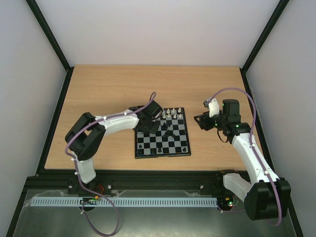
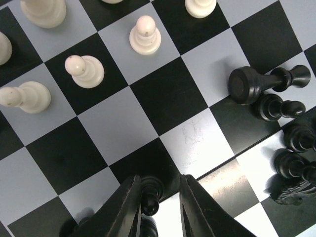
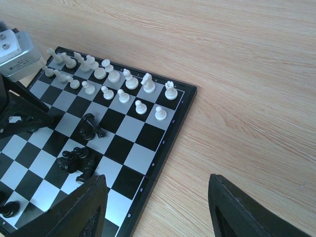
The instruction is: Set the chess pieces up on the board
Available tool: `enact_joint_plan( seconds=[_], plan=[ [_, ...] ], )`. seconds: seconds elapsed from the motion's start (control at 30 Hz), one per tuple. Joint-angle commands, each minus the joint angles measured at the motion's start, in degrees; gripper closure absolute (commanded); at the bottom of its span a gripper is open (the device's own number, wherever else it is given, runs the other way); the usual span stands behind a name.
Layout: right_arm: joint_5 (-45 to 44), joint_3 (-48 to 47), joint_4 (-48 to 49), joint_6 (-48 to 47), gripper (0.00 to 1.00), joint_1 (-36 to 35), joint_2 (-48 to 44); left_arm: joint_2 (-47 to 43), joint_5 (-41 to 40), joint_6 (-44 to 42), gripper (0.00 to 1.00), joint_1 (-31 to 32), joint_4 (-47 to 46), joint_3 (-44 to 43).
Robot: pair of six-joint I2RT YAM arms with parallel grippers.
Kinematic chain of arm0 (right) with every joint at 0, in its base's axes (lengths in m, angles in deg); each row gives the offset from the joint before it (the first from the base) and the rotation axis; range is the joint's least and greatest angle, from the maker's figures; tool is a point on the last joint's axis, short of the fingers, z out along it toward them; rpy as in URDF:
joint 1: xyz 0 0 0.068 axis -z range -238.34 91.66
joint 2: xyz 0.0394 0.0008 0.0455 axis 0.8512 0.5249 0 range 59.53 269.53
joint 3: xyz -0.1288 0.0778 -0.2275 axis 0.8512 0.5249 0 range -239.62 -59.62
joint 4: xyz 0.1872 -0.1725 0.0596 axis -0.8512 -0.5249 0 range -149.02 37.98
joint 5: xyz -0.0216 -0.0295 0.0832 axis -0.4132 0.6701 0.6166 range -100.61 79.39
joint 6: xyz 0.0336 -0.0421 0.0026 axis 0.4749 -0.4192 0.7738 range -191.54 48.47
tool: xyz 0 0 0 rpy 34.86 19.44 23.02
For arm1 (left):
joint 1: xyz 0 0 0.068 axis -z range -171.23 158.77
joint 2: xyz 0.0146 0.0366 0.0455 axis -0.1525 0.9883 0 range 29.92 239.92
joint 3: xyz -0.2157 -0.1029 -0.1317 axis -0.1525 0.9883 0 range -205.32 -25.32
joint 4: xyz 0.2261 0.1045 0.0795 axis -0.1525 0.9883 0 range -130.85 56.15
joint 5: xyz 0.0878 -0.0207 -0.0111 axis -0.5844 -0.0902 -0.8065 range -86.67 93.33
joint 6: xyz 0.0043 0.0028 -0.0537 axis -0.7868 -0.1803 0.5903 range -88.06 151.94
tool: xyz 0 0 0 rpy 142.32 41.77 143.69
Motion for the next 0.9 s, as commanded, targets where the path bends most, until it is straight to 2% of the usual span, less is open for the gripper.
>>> enact_joint_plan(
  seconds=[0.0,0.33,0.87],
  plan=[
    [1.12,0.44,-1.52,-0.65,0.42,0.36,-0.34,1.03,-0.15,-0.09,0.79,0.33,0.78,-2.20],
    [1.29,0.43,-1.61,-0.62,0.42,0.36,-0.47,1.56,-0.50,-0.46,0.91,1.84,2.10,-3.56],
    [1.60,0.44,-1.80,-0.74,0.42,0.36,-0.61,3.14,-1.19,-1.03,0.89,4.29,4.79,-4.22]
  ],
)
